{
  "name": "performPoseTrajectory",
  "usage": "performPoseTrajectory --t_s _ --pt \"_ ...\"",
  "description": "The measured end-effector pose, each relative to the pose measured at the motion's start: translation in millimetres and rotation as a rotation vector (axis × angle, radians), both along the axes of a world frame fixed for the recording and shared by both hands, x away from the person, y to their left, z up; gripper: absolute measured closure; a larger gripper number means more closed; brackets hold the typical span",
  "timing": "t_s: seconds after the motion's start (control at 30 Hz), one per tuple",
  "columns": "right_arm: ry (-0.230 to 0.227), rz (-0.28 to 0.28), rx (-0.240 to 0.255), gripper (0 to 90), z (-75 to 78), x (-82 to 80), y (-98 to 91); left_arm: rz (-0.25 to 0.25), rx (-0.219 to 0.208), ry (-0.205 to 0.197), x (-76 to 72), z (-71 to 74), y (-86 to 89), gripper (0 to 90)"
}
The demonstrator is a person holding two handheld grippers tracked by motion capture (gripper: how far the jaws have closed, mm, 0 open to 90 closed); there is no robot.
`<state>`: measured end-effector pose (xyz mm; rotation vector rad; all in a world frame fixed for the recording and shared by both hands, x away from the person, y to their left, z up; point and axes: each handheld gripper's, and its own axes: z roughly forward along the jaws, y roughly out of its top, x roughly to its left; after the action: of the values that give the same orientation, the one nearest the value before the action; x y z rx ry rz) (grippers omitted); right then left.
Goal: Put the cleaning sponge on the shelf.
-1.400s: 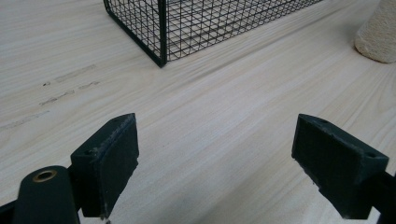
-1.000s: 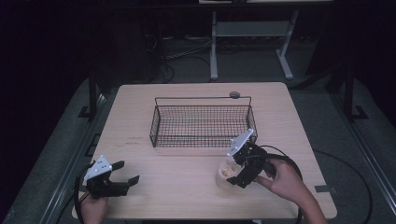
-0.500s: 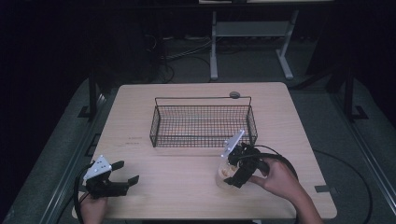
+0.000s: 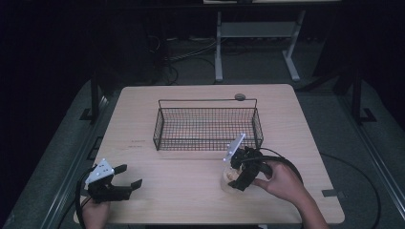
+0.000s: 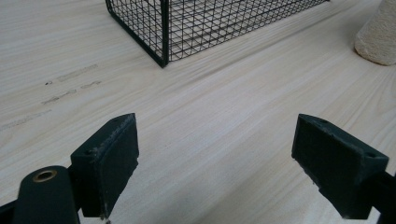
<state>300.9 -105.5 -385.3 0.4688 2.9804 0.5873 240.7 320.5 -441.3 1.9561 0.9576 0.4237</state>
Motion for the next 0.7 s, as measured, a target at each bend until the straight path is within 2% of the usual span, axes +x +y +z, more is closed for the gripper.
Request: performPoseTrajectory --t_s 0.37,0.7 --pt "0.008 0.003 -0.027 20.7 -4.7 2.0 3.5 0.001 0.002 0.002 0.1 0.0 1.0 13.8" --pt "0.020 0.012 -0.028 27.5 -4.8 1.7 3.7 0.002 -0.003 0.002 0.0 0.3 1.5 13.7"
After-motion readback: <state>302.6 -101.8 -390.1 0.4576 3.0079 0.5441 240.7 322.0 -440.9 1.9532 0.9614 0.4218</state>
